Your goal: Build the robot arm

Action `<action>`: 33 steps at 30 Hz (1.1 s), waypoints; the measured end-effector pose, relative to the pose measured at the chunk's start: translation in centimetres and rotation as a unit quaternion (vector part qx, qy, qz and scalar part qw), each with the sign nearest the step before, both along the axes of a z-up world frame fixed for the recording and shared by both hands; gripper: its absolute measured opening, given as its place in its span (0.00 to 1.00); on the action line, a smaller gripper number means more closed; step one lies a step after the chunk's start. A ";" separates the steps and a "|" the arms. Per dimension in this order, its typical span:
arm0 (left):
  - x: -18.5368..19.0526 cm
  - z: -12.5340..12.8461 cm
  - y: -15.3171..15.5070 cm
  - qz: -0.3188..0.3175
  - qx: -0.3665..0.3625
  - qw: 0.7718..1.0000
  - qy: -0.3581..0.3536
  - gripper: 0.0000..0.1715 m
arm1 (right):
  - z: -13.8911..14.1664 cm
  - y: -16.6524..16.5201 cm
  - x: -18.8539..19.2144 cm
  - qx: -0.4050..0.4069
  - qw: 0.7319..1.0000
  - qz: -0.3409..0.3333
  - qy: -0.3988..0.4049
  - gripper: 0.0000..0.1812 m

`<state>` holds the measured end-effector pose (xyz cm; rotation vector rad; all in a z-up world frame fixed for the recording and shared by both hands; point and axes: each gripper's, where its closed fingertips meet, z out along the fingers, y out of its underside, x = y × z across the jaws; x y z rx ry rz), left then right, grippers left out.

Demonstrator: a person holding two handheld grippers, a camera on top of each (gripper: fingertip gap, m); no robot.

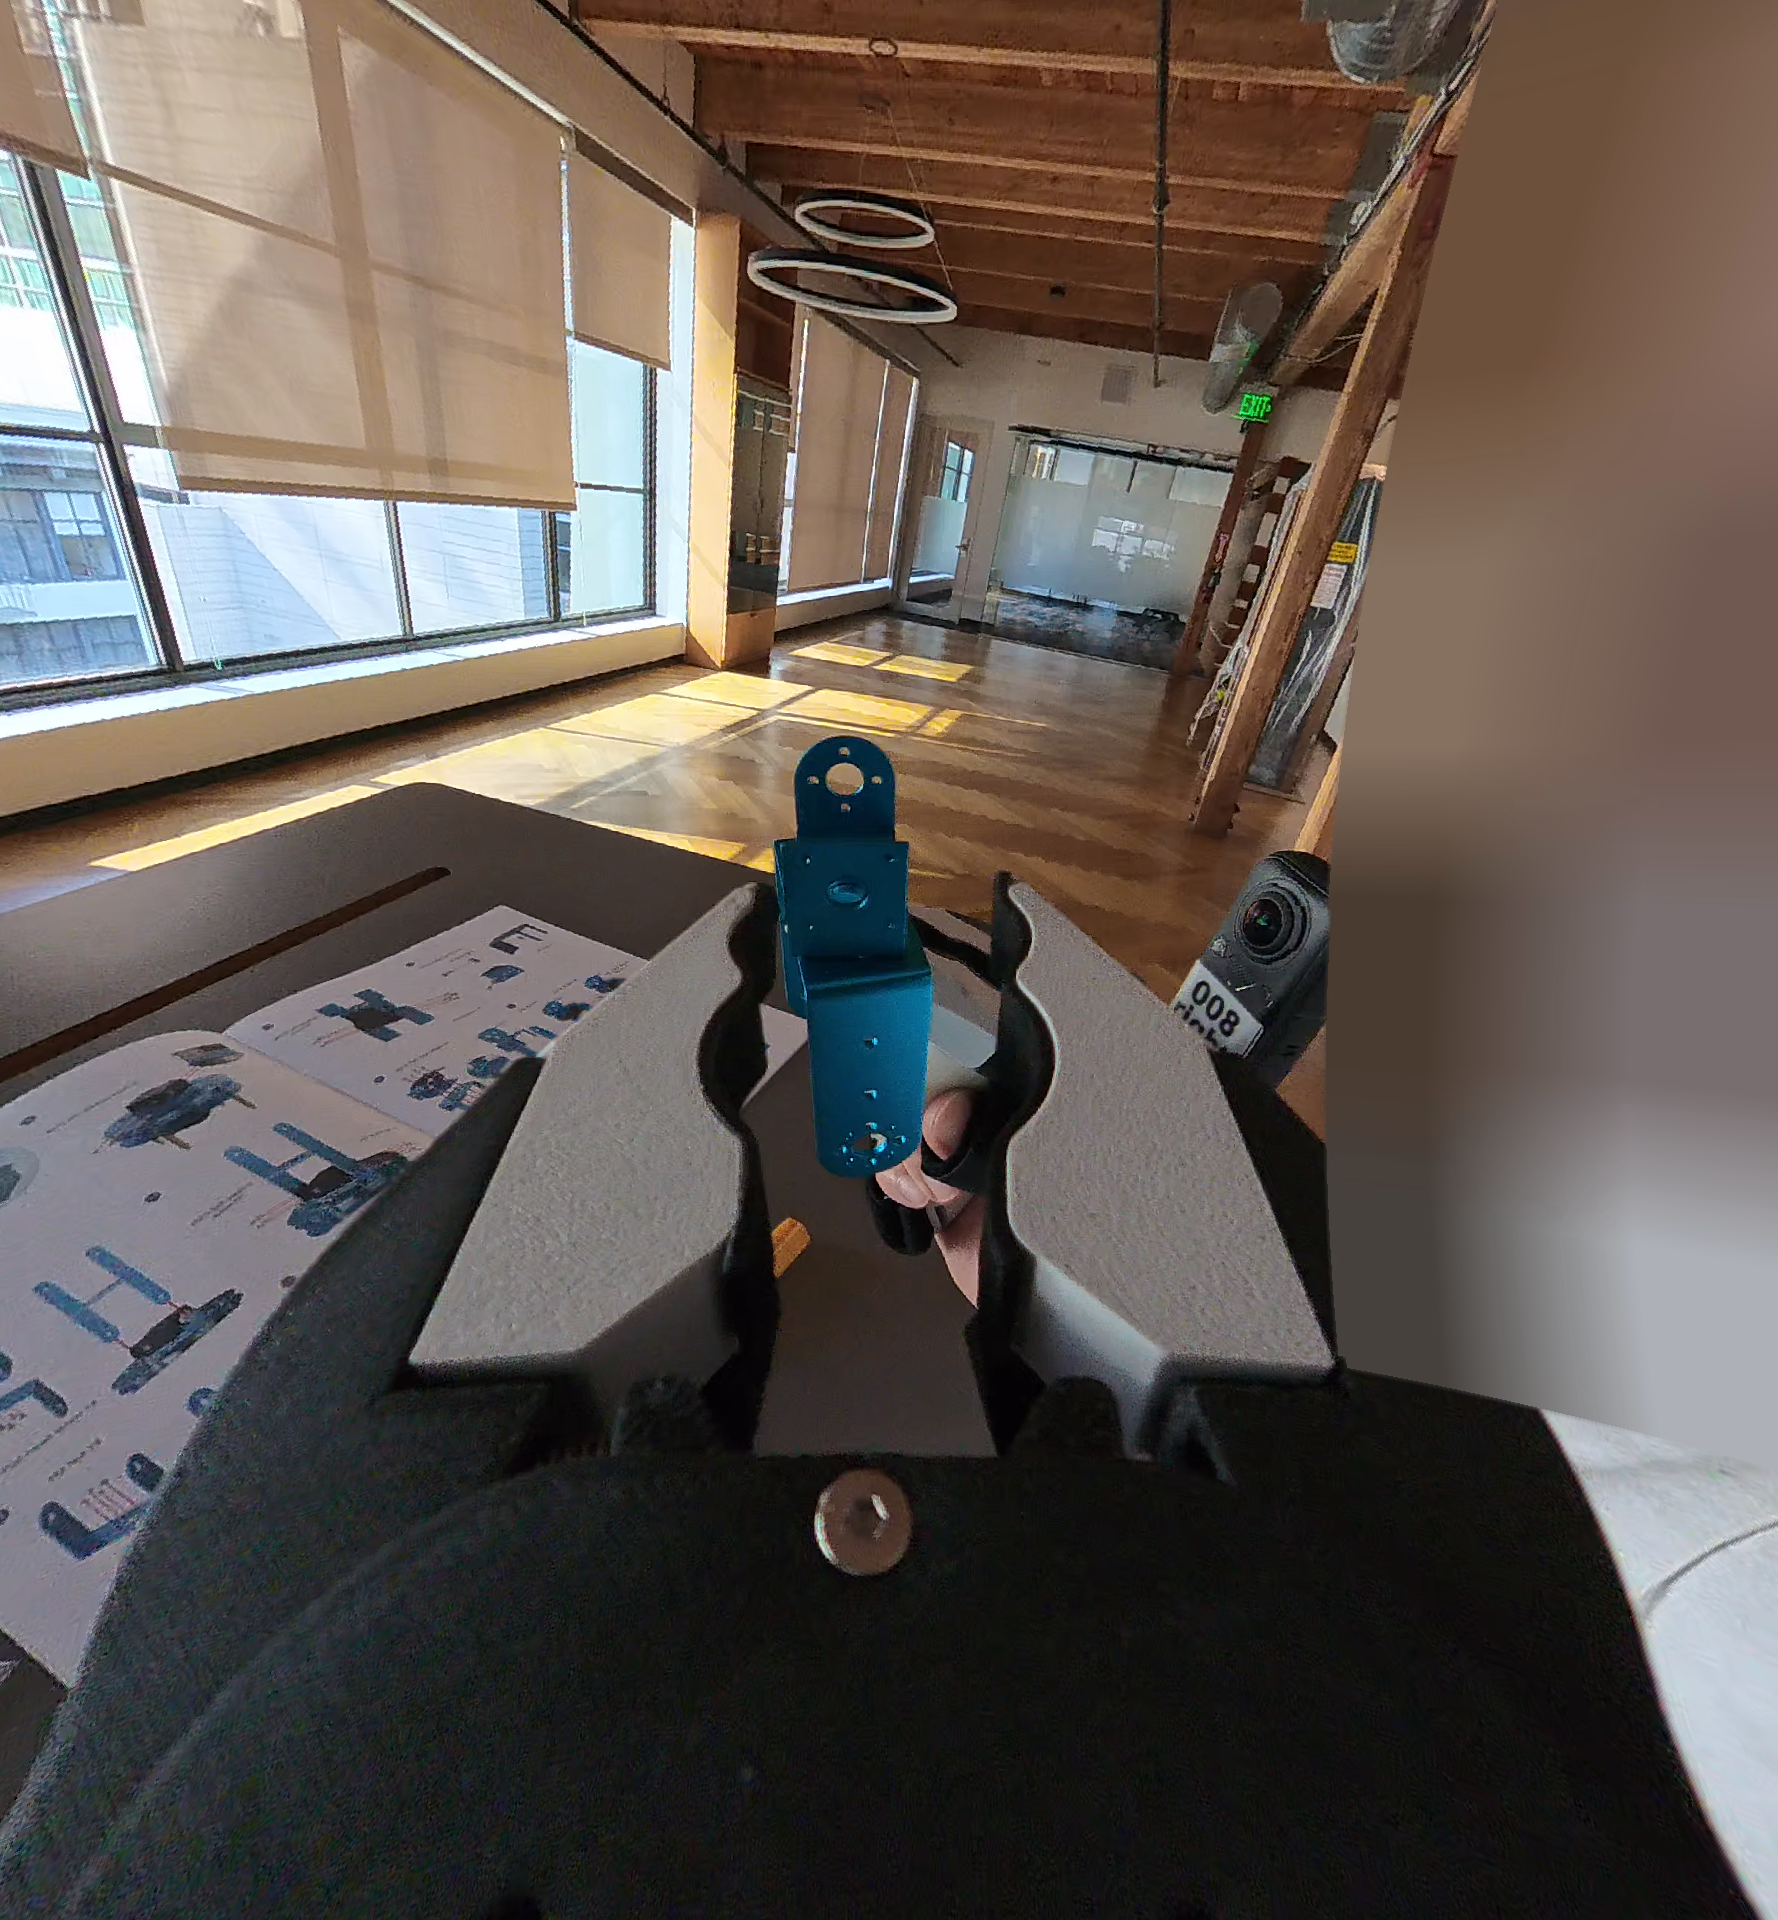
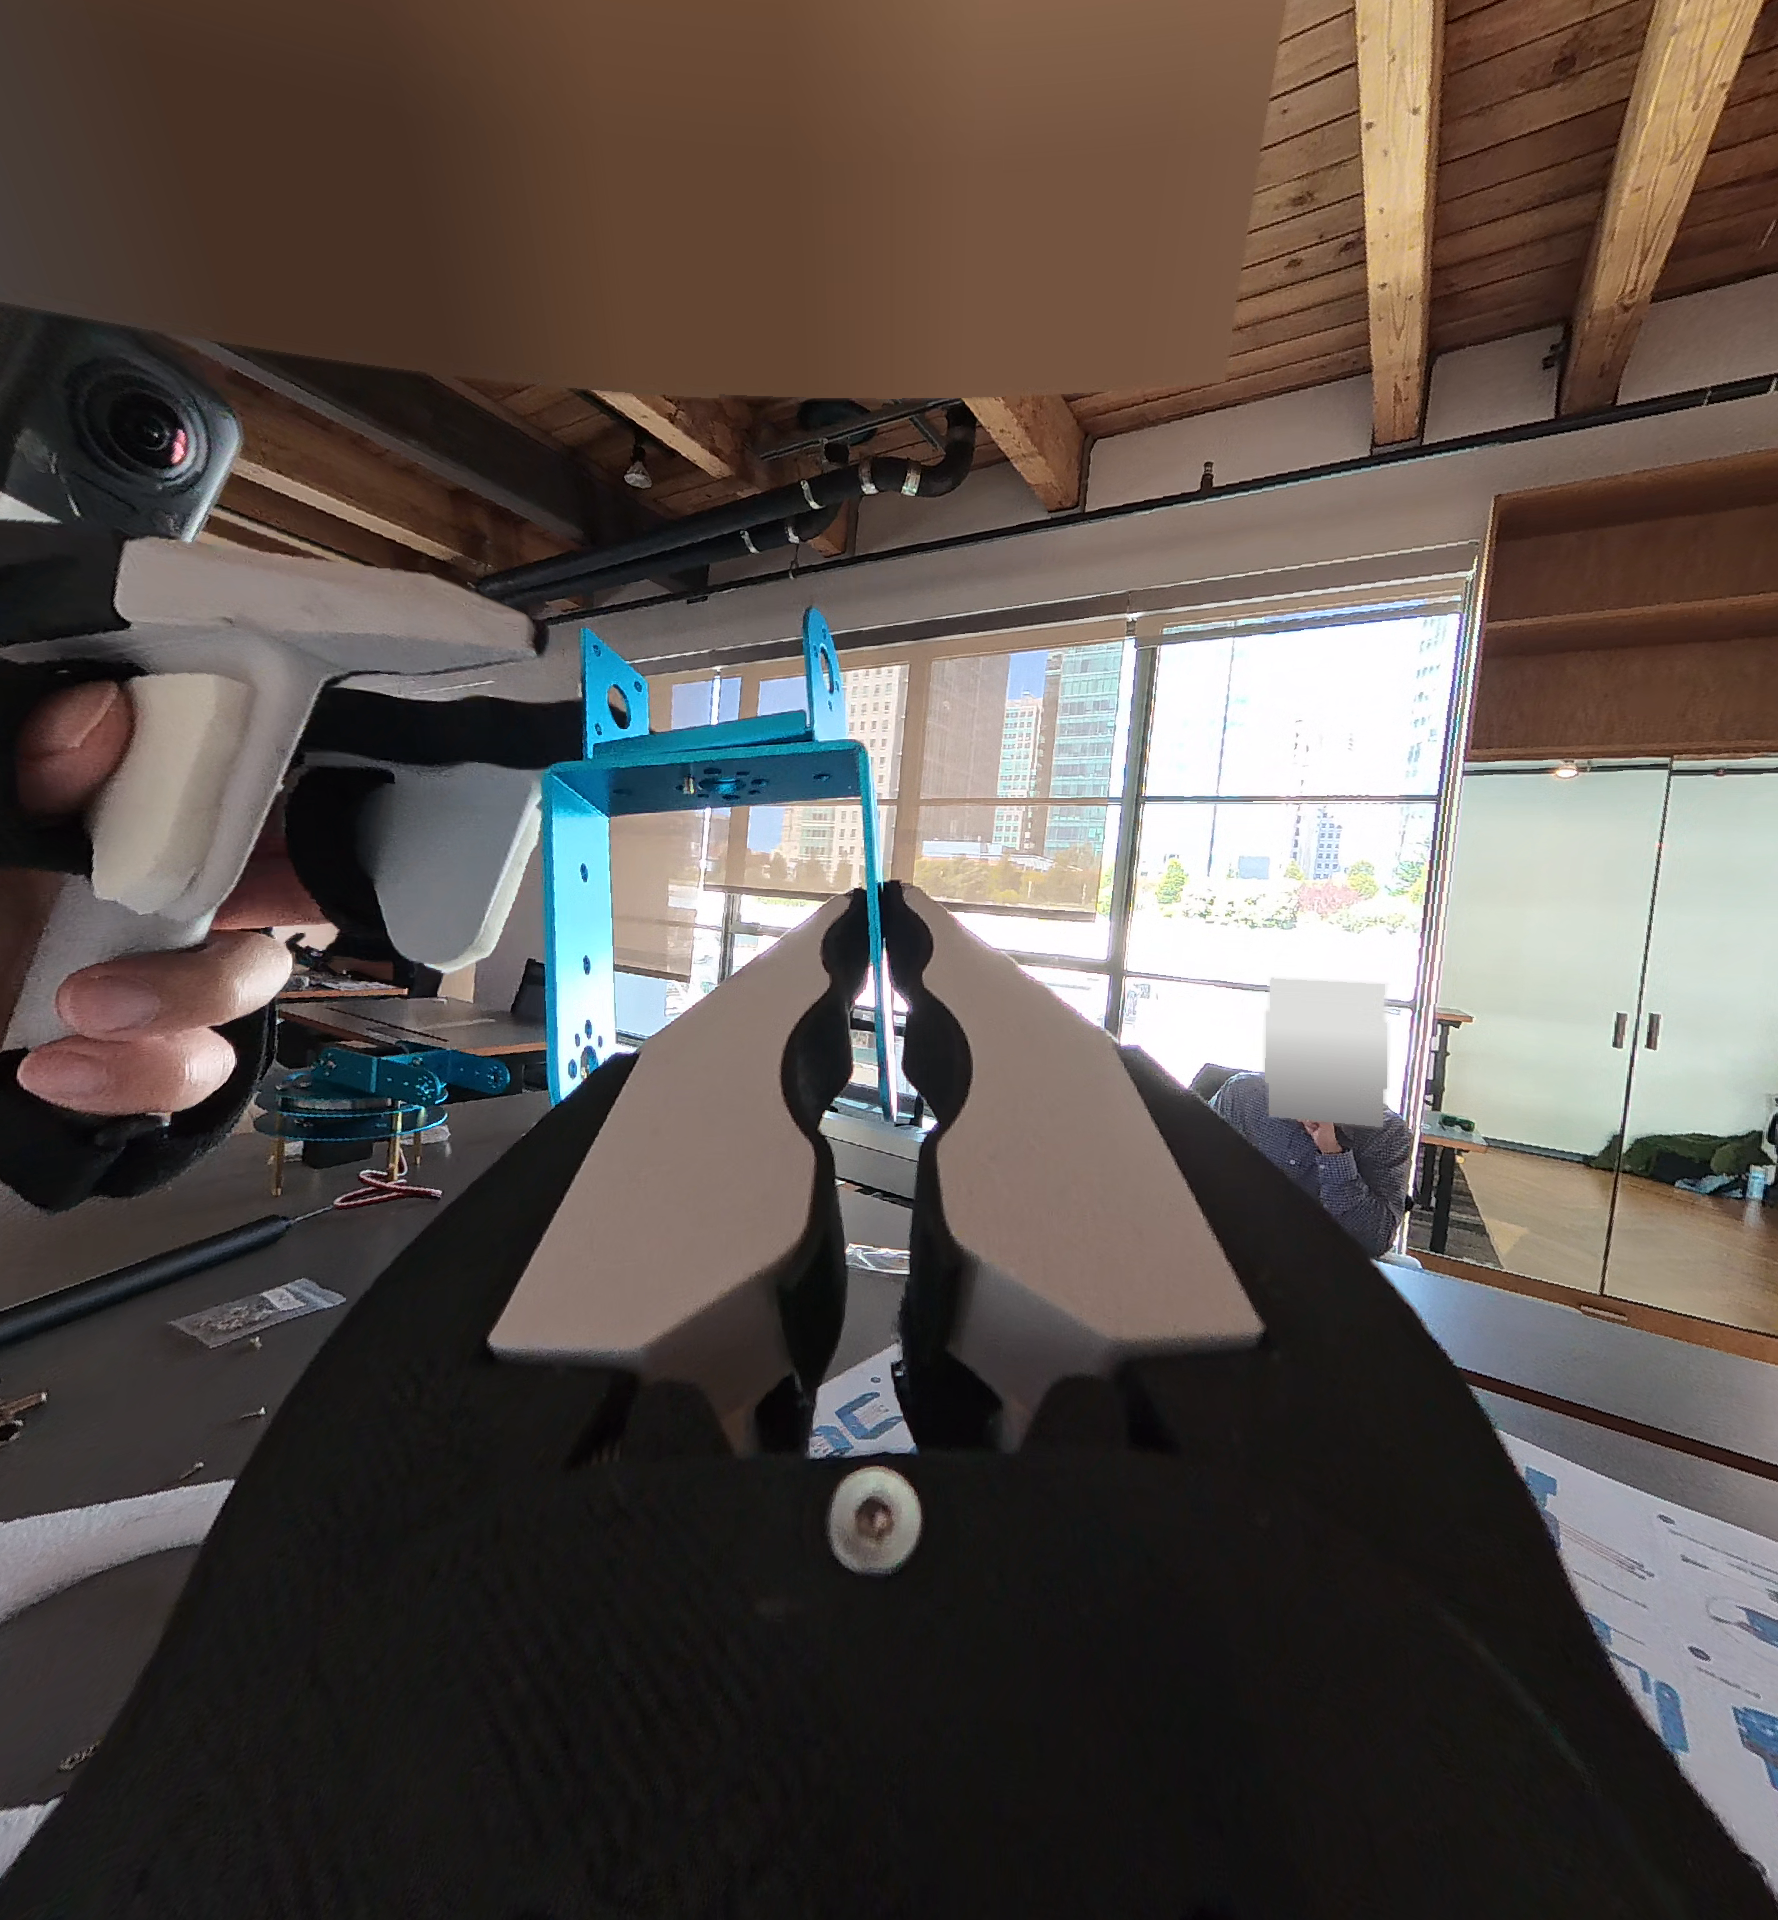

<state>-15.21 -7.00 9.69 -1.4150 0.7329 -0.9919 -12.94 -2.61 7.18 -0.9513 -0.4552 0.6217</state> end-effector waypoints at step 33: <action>-1.1 1.0 2.8 0.269 0.381 0.728 0.502 0.16 | 2.5 2.8 -2.1 0.006 0.996 -0.077 -0.053 0.00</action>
